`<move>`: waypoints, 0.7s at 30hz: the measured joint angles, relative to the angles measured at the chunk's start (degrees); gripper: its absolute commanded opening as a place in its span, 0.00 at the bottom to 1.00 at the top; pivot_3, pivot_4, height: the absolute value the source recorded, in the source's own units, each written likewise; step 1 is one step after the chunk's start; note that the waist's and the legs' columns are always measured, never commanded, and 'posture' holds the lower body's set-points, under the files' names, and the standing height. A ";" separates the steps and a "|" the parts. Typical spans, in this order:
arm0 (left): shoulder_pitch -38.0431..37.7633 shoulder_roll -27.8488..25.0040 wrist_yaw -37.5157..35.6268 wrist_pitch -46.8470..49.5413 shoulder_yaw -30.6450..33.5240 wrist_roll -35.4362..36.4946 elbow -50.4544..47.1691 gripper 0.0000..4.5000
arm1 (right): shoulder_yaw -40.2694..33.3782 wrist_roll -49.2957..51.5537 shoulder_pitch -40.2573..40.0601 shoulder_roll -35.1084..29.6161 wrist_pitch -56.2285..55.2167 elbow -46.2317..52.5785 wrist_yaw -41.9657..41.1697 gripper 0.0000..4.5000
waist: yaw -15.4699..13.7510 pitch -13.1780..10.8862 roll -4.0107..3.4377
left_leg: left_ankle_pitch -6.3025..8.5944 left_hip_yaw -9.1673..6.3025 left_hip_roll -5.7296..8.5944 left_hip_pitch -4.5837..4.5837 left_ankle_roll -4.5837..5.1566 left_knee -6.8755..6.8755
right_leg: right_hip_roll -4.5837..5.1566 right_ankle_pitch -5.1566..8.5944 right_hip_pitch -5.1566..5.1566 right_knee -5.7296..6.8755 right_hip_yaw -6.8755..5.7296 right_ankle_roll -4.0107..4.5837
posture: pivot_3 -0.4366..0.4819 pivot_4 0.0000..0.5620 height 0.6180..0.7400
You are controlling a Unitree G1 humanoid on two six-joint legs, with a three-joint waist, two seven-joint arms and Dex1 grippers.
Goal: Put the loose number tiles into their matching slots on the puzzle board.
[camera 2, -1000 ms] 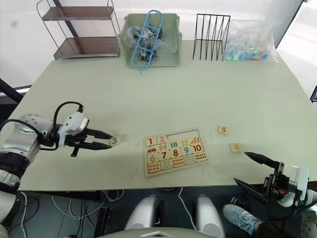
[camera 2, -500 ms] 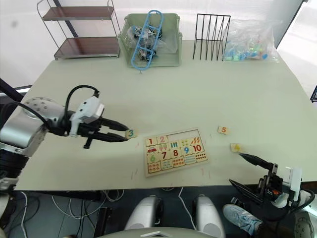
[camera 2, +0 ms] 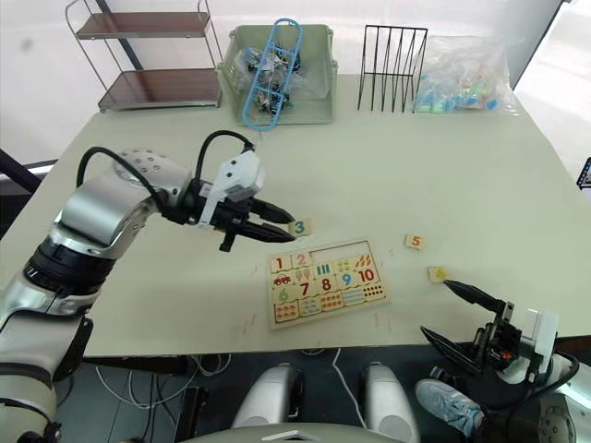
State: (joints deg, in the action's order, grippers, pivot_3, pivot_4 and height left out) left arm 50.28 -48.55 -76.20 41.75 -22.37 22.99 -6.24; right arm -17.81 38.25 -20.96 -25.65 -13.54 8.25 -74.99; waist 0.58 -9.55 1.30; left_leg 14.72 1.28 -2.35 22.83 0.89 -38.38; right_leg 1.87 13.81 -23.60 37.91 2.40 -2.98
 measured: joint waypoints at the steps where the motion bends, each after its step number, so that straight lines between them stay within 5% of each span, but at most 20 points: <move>1: 0.97 0.50 -0.55 0.85 -1.15 -1.19 0.47 0.20 | 0.01 -0.01 -0.12 0.02 -0.27 0.09 0.27 1.00 | 0.14 0.00 0.00 | 0.00 -0.01 0.00 0.00 0.00 0.00 | -0.01 0.00 0.00 0.01 0.01 0.01 | 0.48 0.27 1.00; 21: 12.82 10.62 -3.85 9.22 -19.52 -18.29 9.62 0.20 | 1.11 -0.03 -1.19 0.19 -1.01 0.25 0.60 1.00 | 0.03 -0.01 -0.01 | 0.00 -0.02 0.03 0.04 0.00 -0.01 | -0.08 0.01 0.00 -0.01 0.13 -0.01 | 0.48 0.27 1.00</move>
State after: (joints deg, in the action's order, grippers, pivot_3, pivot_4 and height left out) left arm 63.10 -37.92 -80.05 50.96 -41.89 4.70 3.39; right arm -16.70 38.21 -22.14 -25.45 -14.55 8.50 -74.39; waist 0.62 -9.56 1.28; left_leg 14.72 1.26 -2.33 22.87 0.90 -38.39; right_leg 1.79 13.82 -23.60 37.90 2.53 -2.99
